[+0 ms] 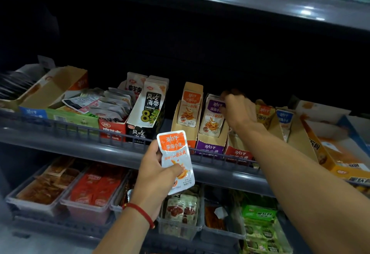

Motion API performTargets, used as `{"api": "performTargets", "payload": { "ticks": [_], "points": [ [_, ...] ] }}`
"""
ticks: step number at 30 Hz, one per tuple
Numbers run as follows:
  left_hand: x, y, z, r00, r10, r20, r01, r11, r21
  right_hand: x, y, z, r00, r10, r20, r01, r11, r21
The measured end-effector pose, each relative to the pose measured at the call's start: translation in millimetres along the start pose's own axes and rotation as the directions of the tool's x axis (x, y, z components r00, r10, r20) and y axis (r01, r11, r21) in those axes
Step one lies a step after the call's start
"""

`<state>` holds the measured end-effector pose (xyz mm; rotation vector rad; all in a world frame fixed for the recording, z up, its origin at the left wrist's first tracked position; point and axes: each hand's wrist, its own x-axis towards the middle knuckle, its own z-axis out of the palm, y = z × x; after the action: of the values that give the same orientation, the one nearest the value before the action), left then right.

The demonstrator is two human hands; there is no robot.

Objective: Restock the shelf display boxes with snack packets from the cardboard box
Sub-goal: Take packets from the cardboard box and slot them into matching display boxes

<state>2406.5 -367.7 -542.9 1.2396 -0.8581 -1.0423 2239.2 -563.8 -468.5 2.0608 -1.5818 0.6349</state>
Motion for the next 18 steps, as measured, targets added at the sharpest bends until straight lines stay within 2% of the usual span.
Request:
{"api": "performTargets", "payload": {
  "ticks": [4, 6, 8, 10, 12, 14, 16, 18],
  "points": [
    [-3.6, 0.3, 1.0, 0.999, 0.044, 0.025, -0.044, 0.999, -0.012, -8.4, -2.0, -8.5, 0.997, -0.032, -0.07, 0.037, 0.997, 0.063],
    [-5.9, 0.2, 3.5, 0.997, 0.065, 0.046, -0.064, 0.998, -0.02, -21.0, -8.5, -21.7, 0.995, -0.031, -0.1, 0.058, 0.957, 0.285],
    [-7.4, -1.1, 7.3, 0.994, 0.085, 0.07, -0.084, 0.996, -0.016, -40.6, -18.4, -43.2, 0.999, -0.032, -0.005, 0.029, 0.804, 0.595],
    [-10.2, -2.9, 13.0, 0.989, 0.109, 0.104, -0.109, 0.994, -0.014, -65.4, -24.6, -61.1, 0.973, -0.171, 0.157, -0.004, 0.664, 0.748],
    [-14.0, -5.1, 20.2, 0.983, 0.138, 0.118, -0.14, 0.99, 0.004, -87.9, -23.6, -70.1, 0.902, -0.309, 0.301, -0.054, 0.612, 0.789],
    [-17.9, -6.7, 27.2, 0.981, 0.154, 0.114, -0.159, 0.987, 0.034, -102.3, -17.7, -70.7, 0.865, -0.338, 0.372, -0.093, 0.621, 0.778],
    [-18.7, -8.3, 30.9, 0.98, 0.183, 0.083, -0.189, 0.979, 0.069, -105.6, -11.2, -74.7, 0.864, -0.318, 0.39, -0.107, 0.641, 0.76],
    [-12.2, -8.3, 28.8, 0.963, 0.27, 0.02, -0.269, 0.948, 0.172, -97.3, -5.7, -82.6, 0.881, -0.278, 0.383, -0.131, 0.634, 0.762]
  ]
}}
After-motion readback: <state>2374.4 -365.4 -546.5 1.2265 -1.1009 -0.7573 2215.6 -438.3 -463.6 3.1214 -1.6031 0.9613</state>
